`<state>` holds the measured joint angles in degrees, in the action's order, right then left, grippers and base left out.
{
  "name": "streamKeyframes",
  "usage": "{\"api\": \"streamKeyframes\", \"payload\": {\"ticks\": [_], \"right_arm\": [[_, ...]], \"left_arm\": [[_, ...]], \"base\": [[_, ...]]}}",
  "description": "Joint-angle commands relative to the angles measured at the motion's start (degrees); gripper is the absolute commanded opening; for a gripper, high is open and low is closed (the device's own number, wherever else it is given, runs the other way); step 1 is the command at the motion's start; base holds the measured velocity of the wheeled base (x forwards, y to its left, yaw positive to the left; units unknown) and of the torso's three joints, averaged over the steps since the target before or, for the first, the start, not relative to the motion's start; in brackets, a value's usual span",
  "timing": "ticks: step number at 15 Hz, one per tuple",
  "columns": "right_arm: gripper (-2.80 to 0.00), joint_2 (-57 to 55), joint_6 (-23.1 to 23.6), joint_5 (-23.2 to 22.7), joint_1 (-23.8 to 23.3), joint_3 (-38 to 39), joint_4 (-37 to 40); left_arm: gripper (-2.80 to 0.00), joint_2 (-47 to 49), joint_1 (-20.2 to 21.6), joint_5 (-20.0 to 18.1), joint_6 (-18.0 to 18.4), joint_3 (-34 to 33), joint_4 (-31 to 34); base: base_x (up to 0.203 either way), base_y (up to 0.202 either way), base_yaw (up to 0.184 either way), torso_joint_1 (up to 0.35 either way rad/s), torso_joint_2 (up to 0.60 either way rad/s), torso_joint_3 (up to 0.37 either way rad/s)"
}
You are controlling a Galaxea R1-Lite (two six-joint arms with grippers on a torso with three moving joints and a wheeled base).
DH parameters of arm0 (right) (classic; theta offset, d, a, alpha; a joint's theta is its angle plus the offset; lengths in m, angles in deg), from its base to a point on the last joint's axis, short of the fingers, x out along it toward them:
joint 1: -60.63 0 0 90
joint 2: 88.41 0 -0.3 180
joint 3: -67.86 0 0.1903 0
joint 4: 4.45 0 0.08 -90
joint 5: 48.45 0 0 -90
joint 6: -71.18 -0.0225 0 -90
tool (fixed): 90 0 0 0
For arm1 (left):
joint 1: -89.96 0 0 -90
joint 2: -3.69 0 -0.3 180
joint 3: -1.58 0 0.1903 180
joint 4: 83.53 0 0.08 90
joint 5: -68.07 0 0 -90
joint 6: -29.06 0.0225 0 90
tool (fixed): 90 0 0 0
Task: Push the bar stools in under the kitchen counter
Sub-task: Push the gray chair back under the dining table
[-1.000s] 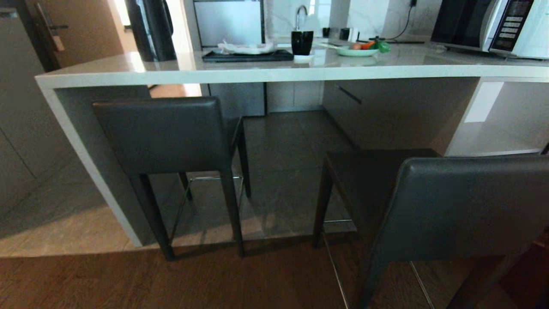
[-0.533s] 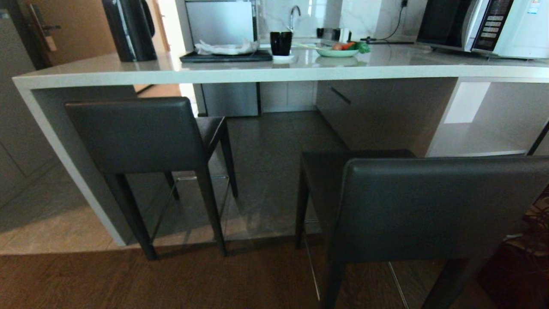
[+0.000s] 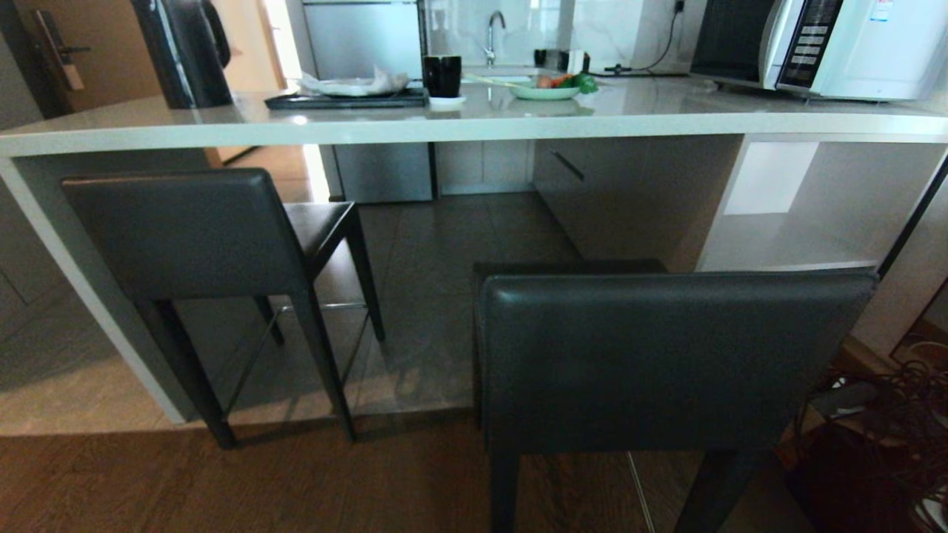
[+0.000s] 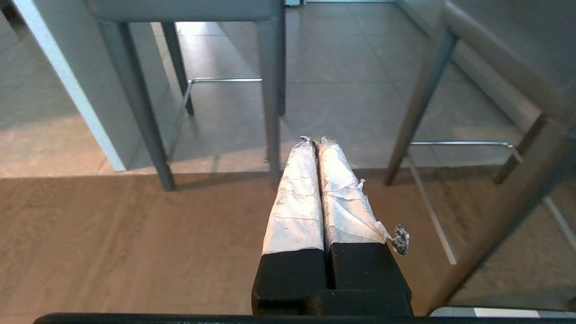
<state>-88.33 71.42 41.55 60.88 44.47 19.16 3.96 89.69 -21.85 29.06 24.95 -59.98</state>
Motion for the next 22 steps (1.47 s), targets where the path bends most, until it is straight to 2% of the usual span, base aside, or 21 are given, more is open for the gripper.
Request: {"api": "streamKeyframes", "payload": {"ticks": [1,15,22], "right_arm": [[-2.80,-0.07,0.02,0.00,0.02,0.02,0.02],[-2.80,-0.07,0.02,0.00,0.02,-0.01,0.02],[-2.80,-0.07,0.02,0.00,0.02,0.02,0.02]], "left_arm": [[-2.80,0.07,0.00,0.01,0.00,-0.09,-0.01],[-2.80,0.00,0.00,0.10,-0.18,-0.09,-0.01],[-2.80,0.00,0.00,0.10,-0.18,-0.09,-0.01]], "base": [[0.000,-0.193,0.003,0.002,0.00,0.002],[0.000,-0.194,0.001,0.003,0.00,0.003],[0.000,-0.027,0.000,0.002,0.00,0.001]]}}
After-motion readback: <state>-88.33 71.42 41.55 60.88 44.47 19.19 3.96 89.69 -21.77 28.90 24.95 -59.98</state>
